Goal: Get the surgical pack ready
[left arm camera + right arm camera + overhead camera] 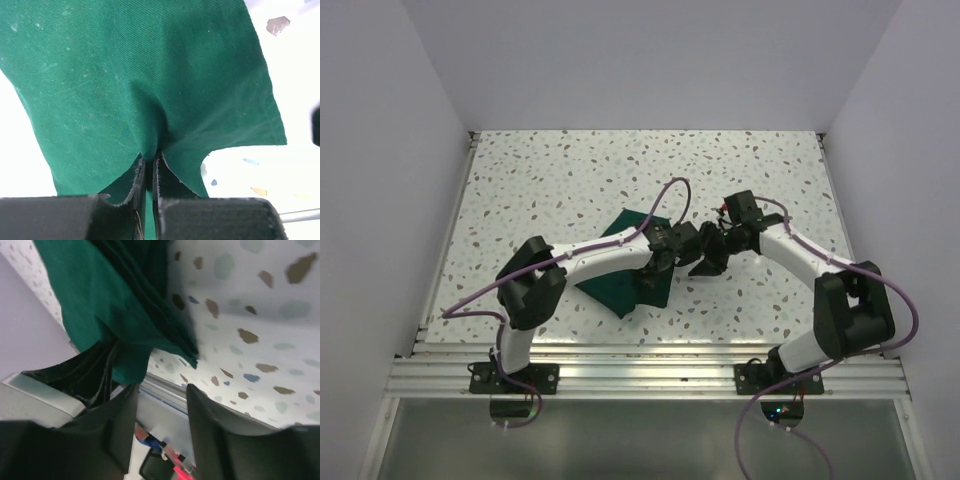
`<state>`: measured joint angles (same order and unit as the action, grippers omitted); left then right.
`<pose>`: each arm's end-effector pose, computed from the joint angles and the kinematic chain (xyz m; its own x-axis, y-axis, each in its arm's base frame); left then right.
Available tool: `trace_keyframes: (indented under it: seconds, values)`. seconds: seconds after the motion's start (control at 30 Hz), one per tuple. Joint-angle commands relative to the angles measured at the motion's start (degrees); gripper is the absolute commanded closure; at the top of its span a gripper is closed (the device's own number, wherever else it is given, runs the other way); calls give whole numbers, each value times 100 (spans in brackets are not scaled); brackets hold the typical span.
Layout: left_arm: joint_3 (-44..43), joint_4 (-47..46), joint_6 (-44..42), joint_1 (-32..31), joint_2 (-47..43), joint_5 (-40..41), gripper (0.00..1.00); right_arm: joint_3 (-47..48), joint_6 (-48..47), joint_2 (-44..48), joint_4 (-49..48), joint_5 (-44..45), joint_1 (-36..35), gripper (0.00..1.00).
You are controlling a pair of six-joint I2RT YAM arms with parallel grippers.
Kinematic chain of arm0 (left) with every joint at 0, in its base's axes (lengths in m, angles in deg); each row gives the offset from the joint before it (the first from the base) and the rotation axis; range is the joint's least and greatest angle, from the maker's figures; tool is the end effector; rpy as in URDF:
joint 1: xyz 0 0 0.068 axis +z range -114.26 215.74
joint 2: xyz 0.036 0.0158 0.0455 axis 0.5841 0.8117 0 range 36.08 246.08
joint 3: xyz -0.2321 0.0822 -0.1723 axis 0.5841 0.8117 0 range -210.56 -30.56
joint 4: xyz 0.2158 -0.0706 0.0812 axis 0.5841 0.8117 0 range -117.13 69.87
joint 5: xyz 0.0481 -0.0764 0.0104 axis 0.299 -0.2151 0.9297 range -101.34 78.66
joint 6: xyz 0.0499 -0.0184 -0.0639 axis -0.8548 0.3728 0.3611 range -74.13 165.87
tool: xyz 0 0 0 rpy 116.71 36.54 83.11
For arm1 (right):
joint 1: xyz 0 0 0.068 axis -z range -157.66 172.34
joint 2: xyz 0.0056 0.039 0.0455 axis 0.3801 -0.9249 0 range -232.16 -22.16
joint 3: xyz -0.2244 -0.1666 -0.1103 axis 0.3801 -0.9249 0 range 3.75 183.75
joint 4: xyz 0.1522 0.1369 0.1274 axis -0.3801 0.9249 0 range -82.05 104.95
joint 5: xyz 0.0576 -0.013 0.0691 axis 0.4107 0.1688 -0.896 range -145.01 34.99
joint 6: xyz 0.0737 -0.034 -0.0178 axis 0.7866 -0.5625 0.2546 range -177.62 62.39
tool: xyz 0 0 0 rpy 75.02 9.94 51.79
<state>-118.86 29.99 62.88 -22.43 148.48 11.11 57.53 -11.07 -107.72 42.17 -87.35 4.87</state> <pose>0.2244 -0.3093 0.2082 -0.7191 0.6458 -0.2564 0.5690 0.7591 0.3162 0.2494 0.1192 0.2149 -0.9341 0.3490 0.0750 0.3154 0.7084 0.6314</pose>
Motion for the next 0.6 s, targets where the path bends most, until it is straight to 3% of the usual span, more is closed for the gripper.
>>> trace_keyframes:
  seconds: [0.0,0.03,0.17,0.57]
  values:
    - [-294,-175,-225,34,-368,-65,100,-288,1583,-110,-1626,-106,-212,63]
    - [-329,-175,-216,43,-394,-84,100,-341,1882,-145,-1829,-89,-239,75]
    - [-443,-219,-137,52,-613,-250,100,-210,1955,-479,-2050,8,-414,89]
    - [-531,-316,-146,69,-930,-549,100,-245,2789,-1146,-3369,201,-1152,96]
